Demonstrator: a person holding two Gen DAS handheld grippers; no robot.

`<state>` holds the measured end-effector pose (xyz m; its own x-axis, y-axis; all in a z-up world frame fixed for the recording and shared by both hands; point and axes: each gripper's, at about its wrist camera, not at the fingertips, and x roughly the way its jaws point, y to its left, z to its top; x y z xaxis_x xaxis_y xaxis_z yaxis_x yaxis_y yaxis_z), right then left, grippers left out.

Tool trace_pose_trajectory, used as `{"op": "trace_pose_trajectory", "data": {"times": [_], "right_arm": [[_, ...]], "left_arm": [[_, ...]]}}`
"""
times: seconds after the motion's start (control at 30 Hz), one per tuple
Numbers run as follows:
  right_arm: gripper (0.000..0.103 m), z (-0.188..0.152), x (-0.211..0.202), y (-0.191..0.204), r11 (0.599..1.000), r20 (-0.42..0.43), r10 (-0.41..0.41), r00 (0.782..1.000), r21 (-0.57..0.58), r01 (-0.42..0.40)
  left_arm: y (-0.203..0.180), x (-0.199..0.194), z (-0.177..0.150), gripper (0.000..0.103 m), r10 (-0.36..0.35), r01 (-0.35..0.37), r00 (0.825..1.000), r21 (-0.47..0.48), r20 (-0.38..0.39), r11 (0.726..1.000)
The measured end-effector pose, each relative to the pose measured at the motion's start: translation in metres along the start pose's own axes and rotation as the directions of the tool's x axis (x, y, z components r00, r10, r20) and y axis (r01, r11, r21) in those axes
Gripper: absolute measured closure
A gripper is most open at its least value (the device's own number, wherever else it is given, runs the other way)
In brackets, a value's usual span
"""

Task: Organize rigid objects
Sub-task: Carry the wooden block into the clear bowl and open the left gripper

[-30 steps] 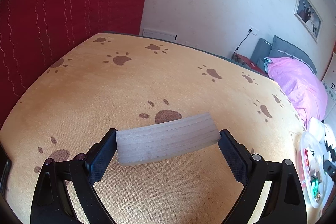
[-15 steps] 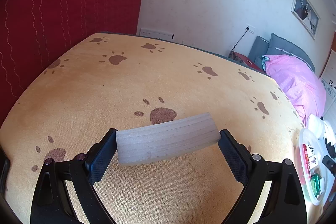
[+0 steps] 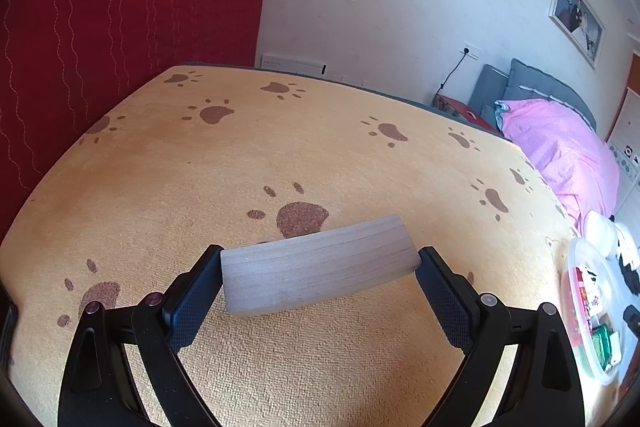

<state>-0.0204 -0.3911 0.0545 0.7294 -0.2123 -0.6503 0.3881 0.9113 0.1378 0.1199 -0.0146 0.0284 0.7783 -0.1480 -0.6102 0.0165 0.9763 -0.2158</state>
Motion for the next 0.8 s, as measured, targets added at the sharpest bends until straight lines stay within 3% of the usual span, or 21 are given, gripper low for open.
{"op": "trace_pose_trajectory", "data": {"times": [0.43, 0.63, 0.8], "right_arm": [[0.034, -0.024, -0.001, 0.03, 0.979, 0.003, -0.01, 1.0, -0.202, 0.011], [0.033, -0.028, 0.001, 0.028, 0.981, -0.019, 0.013, 1.0, -0.194, -0.017], [0.033, -0.02, -0.009, 0.014, 0.99, 0.025, 0.042, 0.999, -0.133, -0.038]], "left_arm": [[-0.005, -0.004, -0.002, 0.008, -0.008, 0.008, 1.0, 0.019, 0.013, 1.0], [-0.008, -0.008, -0.005, 0.008, -0.011, 0.011, 1.0, 0.024, 0.012, 1.0], [-0.019, -0.015, -0.01, 0.008, -0.034, 0.033, 0.999, 0.057, 0.006, 0.998]]}}
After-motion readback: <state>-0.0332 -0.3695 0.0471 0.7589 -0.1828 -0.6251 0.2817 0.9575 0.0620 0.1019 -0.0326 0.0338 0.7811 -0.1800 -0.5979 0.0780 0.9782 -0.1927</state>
